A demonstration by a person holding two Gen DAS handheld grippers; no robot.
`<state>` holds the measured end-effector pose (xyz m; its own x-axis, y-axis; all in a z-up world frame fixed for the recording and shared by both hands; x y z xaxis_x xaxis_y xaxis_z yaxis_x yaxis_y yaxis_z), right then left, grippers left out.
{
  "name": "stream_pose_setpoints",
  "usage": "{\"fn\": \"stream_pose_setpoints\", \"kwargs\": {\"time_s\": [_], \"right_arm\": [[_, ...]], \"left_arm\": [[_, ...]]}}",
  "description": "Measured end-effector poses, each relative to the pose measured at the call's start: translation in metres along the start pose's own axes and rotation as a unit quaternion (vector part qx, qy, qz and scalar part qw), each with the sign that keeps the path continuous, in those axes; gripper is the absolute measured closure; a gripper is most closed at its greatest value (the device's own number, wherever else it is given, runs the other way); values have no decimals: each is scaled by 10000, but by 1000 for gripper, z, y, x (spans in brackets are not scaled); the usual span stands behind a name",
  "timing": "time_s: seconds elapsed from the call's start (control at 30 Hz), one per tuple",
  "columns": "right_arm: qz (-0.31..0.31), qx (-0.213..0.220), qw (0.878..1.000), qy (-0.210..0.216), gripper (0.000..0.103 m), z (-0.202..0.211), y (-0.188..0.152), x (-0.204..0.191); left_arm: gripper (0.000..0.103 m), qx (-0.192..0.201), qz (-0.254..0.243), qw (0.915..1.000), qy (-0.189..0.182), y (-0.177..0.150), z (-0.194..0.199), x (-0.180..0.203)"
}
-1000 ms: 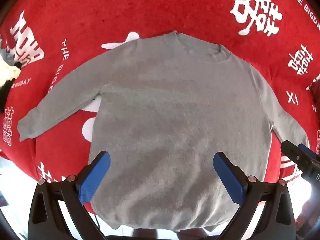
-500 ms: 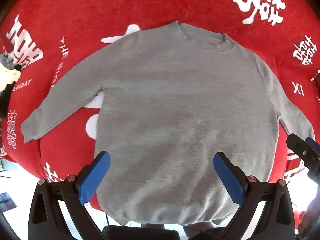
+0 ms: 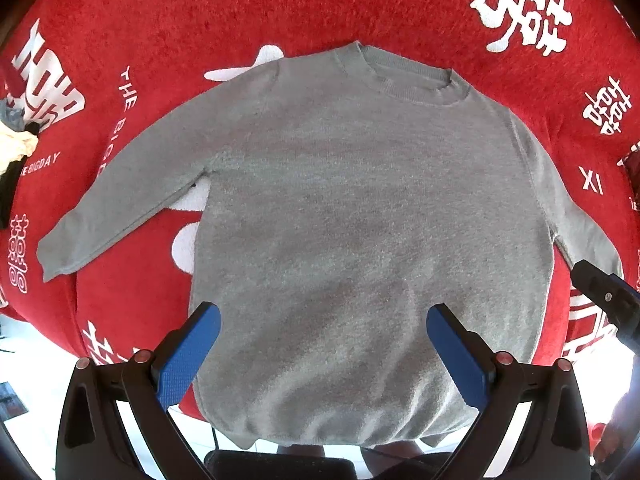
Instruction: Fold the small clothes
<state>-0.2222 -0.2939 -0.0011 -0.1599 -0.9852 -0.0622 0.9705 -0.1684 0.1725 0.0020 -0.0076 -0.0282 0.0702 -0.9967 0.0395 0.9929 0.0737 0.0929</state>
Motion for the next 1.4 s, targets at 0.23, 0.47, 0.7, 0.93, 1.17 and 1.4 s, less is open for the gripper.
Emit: {"fn": "stream_pose_setpoints", "kwargs": {"time_s": [0.23,0.47,0.7,0.93,1.17,1.4], "right_arm": [[25,5,10000,6,1,1,1,1],[51,18,10000,-18,1,2,1,0],[72,12,10000,-23,1,2,0,0],[85,18,10000,-21,1,2,0,-1],[86,14,10000,-20,1,2,-1,-2],[135,-1,9999,-33,1,0,-2,-6]], "left_arm": [[0,-4,18,10000,-1,-1,0,0],[0,-3,20,10000,0,-1,0,-1],[0,-3,29,10000,5,-2,1,-1],[0,-15,33,10000,13,-1,1,0],[0,-10,47,10000,6,0,2,-1],[0,1,50,10000,-8,1,2,-3]]}}
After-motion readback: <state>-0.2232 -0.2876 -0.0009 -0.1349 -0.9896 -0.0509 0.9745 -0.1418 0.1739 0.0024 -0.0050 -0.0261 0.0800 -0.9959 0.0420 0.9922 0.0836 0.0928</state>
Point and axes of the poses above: each gripper's, at about its wrist camera, not at the fingertips, and z roughly against the way its jaws point, x to its right, y to its top, the point moved 2 cm from there along -z, roughly the way its jaws point, and after that the axes turned 10 degrees about z, right-handed, at the moved point
